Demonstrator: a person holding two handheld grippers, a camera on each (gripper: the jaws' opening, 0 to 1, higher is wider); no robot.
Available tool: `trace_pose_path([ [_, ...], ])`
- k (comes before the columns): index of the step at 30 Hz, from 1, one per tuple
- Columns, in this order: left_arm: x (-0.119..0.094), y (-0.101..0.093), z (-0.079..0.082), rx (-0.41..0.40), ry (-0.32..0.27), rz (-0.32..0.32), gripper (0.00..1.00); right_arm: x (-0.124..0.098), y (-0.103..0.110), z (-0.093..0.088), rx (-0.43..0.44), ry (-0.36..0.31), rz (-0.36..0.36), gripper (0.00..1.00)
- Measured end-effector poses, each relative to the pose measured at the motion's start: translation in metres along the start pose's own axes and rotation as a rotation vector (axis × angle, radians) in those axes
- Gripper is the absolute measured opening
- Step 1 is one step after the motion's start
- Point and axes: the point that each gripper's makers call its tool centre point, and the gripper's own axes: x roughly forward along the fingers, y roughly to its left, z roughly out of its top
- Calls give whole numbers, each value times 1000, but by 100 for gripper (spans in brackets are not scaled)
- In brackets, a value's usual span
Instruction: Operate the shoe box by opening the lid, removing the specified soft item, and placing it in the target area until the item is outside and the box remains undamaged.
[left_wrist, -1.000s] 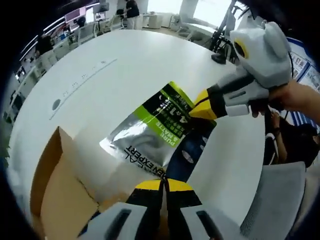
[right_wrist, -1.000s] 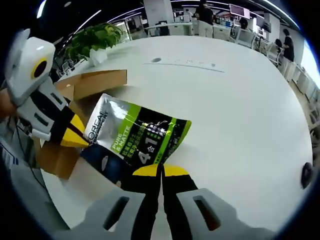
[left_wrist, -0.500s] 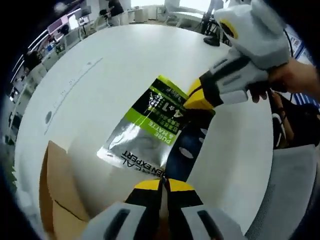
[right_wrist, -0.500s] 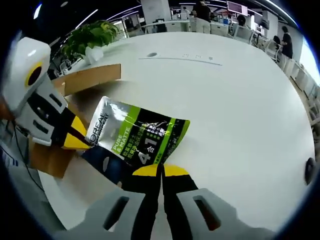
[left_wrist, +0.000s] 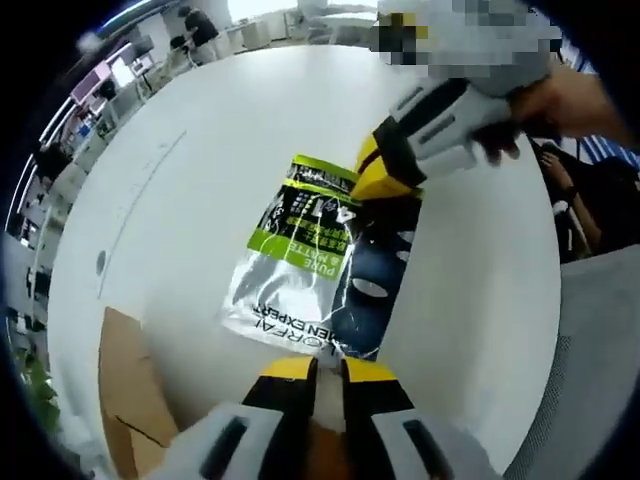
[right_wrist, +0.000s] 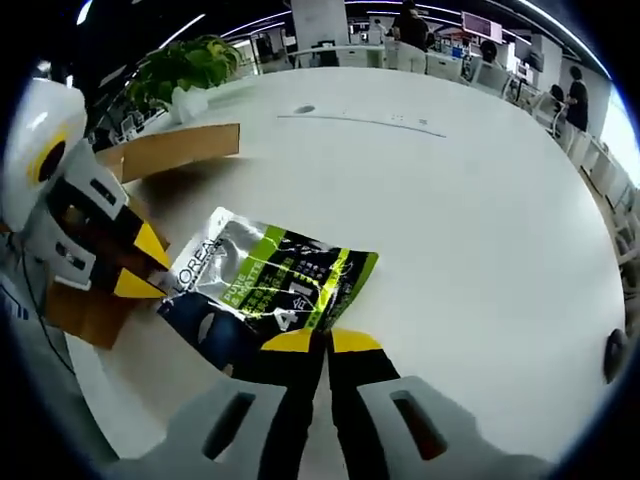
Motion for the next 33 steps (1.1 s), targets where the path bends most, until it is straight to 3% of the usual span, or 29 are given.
trace_pose_path([
  [1, -2, 0, 0, 24, -1, 12, 18, 0, -1, 0, 2, 1, -2, 5],
  [15, -32, 2, 9, -17, -98, 33, 23, -24, -5, 6, -31, -42, -22, 15],
  [28, -65, 5, 20, -114, -239, 50, 35, -46, 14, 13, -85, -60, -9, 27],
  [33, -79, 8, 13, -123, -259, 64, 37, -58, 22, 16, -94, -76, -2, 29],
])
